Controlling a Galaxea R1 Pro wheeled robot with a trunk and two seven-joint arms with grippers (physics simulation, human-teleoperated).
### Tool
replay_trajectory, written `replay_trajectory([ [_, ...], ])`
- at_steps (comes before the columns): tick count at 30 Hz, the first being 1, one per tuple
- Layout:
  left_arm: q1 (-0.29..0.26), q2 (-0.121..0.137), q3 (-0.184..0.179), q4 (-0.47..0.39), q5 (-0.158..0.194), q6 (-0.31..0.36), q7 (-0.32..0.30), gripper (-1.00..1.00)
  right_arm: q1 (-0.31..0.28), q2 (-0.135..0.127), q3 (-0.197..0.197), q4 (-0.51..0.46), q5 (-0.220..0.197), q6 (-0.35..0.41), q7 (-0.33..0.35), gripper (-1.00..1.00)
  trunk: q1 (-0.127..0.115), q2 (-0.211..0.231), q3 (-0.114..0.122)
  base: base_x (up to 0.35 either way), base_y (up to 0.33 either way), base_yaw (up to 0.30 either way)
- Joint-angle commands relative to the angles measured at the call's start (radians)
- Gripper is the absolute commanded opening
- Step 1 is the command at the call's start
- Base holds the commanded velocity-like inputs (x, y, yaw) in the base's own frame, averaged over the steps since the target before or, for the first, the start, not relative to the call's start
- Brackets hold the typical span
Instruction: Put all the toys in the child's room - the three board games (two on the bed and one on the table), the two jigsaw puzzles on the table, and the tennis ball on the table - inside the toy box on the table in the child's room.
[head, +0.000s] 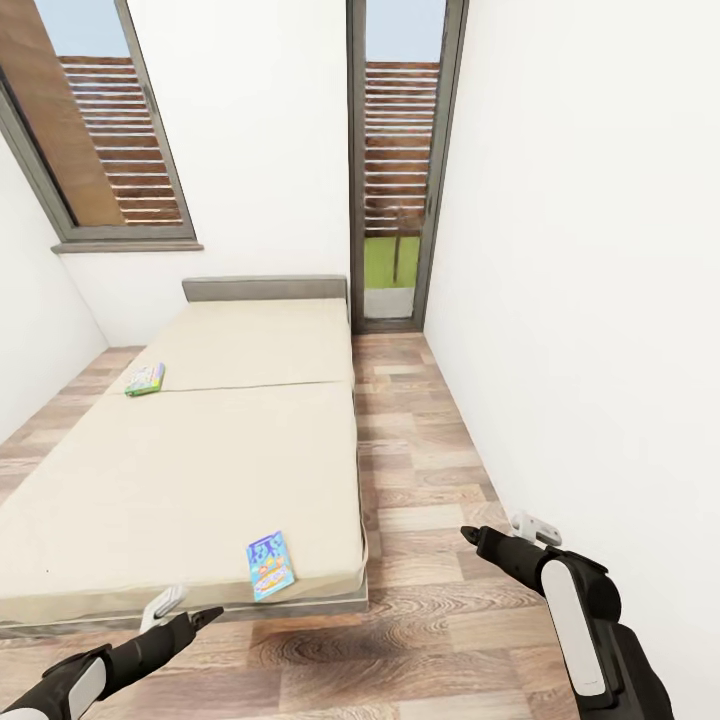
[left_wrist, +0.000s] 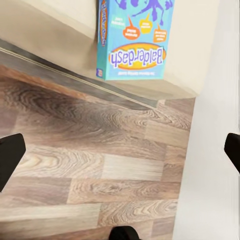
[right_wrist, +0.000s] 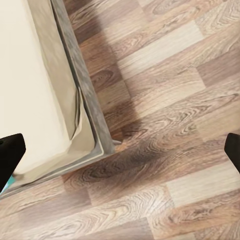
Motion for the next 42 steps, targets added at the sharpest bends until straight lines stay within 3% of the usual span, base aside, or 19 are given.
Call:
replay_trajectory([
  [1, 0.0, 0.001, 0.0, 0.0, 0.009, 0.01, -0.01, 1.0, -0.001, 0.001, -0.001, -0.001, -0.011, 0.004, -0.009, 1.0, 0.004, -0.008, -0.004, 0.0, 0.0, 0.0],
  [9, 0.0, 0.002, 0.0, 0.001, 0.009, 0.01, -0.065, 1.0, -0.001, 0.001, -0.001, -0.001, -0.011, 0.005, -0.009, 1.0, 0.035, -0.064, -0.029, 0.0, 0.0, 0.0],
  [17, 0.001, 0.01, 0.001, 0.002, 0.009, 0.01, -0.08, 1.0, -0.001, 0.001, -0.001, -0.001, -0.011, 0.005, -0.009, 1.0, 0.065, -0.12, -0.054, 0.0, 0.0, 0.0],
  [19, 0.002, 0.019, 0.002, 0.002, 0.009, 0.011, -0.105, 1.0, -0.001, 0.001, -0.001, -0.001, -0.011, 0.005, -0.009, 1.0, 0.073, -0.134, -0.061, 0.0, 0.0, 0.0],
  [22, 0.002, 0.047, 0.002, 0.002, 0.009, 0.011, -0.196, 1.0, -0.001, 0.001, -0.001, -0.001, -0.011, 0.005, -0.009, 1.0, 0.084, -0.155, -0.07, 0.0, 0.0, 0.0],
  [26, 0.002, 0.057, 0.001, 0.003, 0.008, 0.011, -0.257, 1.0, -0.001, 0.001, -0.001, -0.001, -0.011, 0.005, -0.009, 1.0, 0.1, -0.183, -0.083, 0.0, 0.0, 0.0],
  [42, 0.002, 0.061, 0.002, 0.003, 0.007, 0.011, -0.28, 1.0, -0.001, 0.001, -0.001, -0.001, -0.011, 0.005, -0.009, 1.0, 0.161, -0.295, -0.133, 0.0, 0.0, 0.0],
])
